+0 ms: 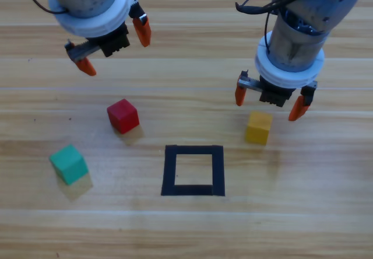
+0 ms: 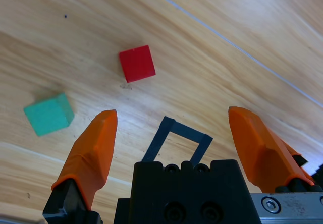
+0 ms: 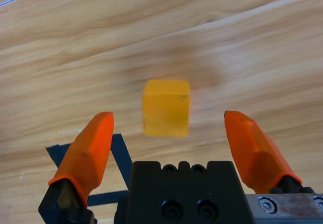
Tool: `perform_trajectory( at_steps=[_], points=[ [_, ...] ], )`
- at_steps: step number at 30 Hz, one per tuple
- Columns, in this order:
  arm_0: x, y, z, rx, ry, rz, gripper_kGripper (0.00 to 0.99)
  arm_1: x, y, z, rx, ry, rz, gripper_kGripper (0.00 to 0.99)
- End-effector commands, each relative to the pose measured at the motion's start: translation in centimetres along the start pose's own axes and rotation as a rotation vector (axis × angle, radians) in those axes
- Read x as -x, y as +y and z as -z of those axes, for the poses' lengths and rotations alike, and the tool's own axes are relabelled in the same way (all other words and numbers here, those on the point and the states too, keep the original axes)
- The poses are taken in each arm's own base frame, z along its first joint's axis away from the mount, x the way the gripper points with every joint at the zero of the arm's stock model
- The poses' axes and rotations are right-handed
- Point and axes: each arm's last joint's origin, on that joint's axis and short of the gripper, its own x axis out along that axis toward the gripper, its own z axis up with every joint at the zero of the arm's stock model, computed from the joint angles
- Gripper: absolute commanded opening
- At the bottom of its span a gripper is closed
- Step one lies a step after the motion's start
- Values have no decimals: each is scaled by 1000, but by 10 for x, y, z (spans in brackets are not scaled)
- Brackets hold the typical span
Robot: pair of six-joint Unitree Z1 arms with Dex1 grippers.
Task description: Stack the blocks in the rectangular block: red at the bottom, yellow in the middle, green on top
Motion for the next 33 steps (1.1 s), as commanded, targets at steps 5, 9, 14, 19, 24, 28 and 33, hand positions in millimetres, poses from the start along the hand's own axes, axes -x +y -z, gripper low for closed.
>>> perform_trajectory(
  at_steps=[5, 9, 14, 19, 24, 28, 33],
  points=[
    [-67, 2, -11, 109, 101, -146, 933, -66, 2, -12, -39, 107, 75, 946],
    [-81, 2, -13, 123, 105, -174, 933, -69, 0, -11, -40, 112, 84, 897],
    [-100, 4, -12, 171, 125, -219, 933, -72, -2, -9, -36, 128, 110, 807],
    [-128, 4, -11, 195, 169, -261, 934, -70, -2, -9, 27, 142, 101, 456],
    [-149, 4, -8, 200, 198, -285, 934, -49, -5, -12, 189, 142, 80, 52],
    [-164, 3, -6, 203, 205, -285, 934, -26, -10, -10, 256, 150, 63, 52],
    [-179, 2, -6, 210, 202, -279, 934, 14, -21, -2, 299, 153, 28, 52]
  ],
)
